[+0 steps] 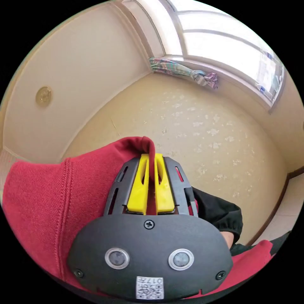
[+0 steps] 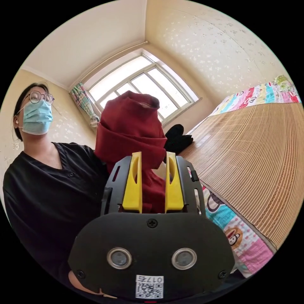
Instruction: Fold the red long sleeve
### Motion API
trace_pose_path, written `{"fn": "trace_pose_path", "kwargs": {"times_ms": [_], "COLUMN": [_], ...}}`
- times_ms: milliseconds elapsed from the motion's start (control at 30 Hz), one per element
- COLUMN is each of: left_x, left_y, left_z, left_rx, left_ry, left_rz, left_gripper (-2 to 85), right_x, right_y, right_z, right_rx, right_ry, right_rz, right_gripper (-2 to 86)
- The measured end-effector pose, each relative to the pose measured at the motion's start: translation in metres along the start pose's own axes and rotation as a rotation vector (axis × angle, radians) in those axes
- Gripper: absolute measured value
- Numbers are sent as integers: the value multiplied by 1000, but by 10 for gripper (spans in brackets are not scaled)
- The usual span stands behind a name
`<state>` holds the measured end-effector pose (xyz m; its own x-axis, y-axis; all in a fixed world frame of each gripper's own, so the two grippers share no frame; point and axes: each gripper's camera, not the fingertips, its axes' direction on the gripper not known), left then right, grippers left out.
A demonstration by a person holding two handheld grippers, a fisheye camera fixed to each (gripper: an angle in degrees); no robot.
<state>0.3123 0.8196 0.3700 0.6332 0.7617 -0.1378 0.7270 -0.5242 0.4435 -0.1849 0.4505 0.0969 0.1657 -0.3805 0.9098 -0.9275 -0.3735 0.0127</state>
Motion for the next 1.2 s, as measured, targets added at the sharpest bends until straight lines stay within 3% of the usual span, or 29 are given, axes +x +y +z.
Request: {"fn": "trace_pose_path", "kwargs": {"times_ms": [200, 333, 500, 567, 667, 833, 900, 1067, 1200], "left_x": [-40, -44, -35, -17, 37, 106, 105, 61, 0], "left_y": [63, 84, 84, 67, 23, -34, -37, -22, -50], "left_z": [66, 85, 93, 100, 121, 173, 185, 235, 271], "left_rx": [39, 49, 6, -68, -242, -475, -473, -406, -362], "left_ry": [134, 139, 10, -116, -471, -1346, -1516, -1607, -1731], "left_rz": [-98, -127, -157, -158, -139, -269, -308, -247, -146], "left_gripper": [3, 3, 4, 5, 6, 4, 0, -4, -3], "right_x": [30, 40, 50, 41, 1, -94, -127, -220, -240], "right_y": [-12, -21, -20, -22, -36, -67, -83, -109, -133], "right_z": [17, 40, 31, -5, -67, -151, -159, -125, -107], "right_rx": [49, -1, 42, 142, 275, 451, 460, 560, 613], "right_ry": [141, 5, -152, -104, -26, 158, 301, 609, 825], "right_rz": [39, 15, 25, 38, -56, -249, -266, -353, -357], "right_gripper": [178, 195, 53, 48, 48, 46, 45, 43, 41]}}
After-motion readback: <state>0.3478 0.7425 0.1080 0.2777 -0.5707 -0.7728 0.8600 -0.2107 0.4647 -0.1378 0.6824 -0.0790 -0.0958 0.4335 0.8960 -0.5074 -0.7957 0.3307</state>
